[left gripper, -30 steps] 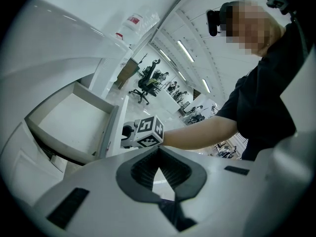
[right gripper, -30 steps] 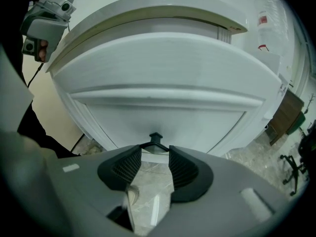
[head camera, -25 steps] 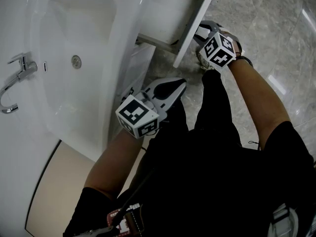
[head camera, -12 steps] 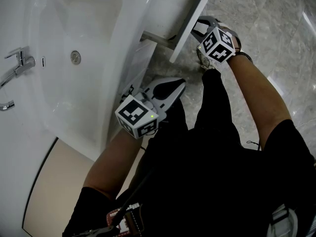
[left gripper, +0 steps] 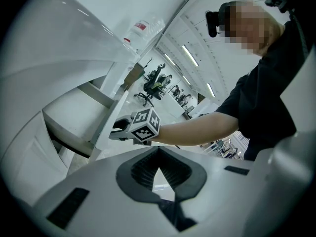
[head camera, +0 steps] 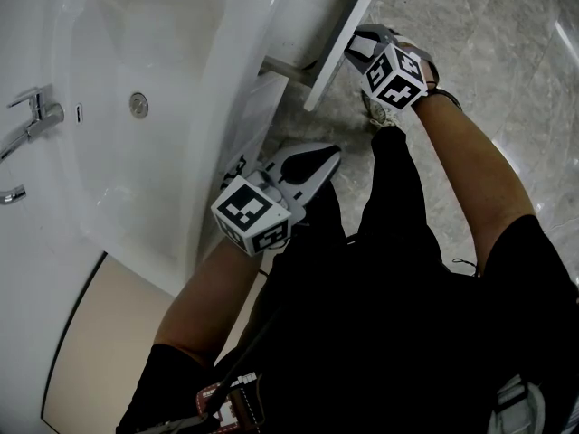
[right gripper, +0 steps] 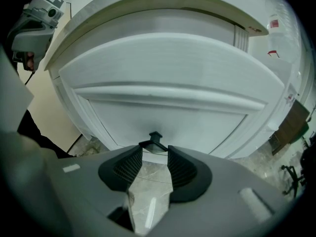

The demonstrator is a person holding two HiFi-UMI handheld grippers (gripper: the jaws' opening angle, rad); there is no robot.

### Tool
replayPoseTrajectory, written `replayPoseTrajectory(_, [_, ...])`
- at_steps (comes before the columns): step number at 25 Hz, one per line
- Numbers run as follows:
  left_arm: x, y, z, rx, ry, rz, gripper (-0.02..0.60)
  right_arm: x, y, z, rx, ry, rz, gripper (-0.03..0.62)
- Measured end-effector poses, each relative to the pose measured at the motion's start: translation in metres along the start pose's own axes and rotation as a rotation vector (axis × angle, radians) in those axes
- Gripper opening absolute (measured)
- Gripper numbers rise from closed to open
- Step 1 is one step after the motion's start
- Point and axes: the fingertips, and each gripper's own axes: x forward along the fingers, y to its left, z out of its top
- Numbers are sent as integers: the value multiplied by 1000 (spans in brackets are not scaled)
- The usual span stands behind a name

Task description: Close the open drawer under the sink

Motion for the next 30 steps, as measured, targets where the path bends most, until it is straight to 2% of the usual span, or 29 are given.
replayPoseTrajectory(30, [-13,7,-6,-1,-18,28,-2,28,-7,36,-12,-22,-16,156])
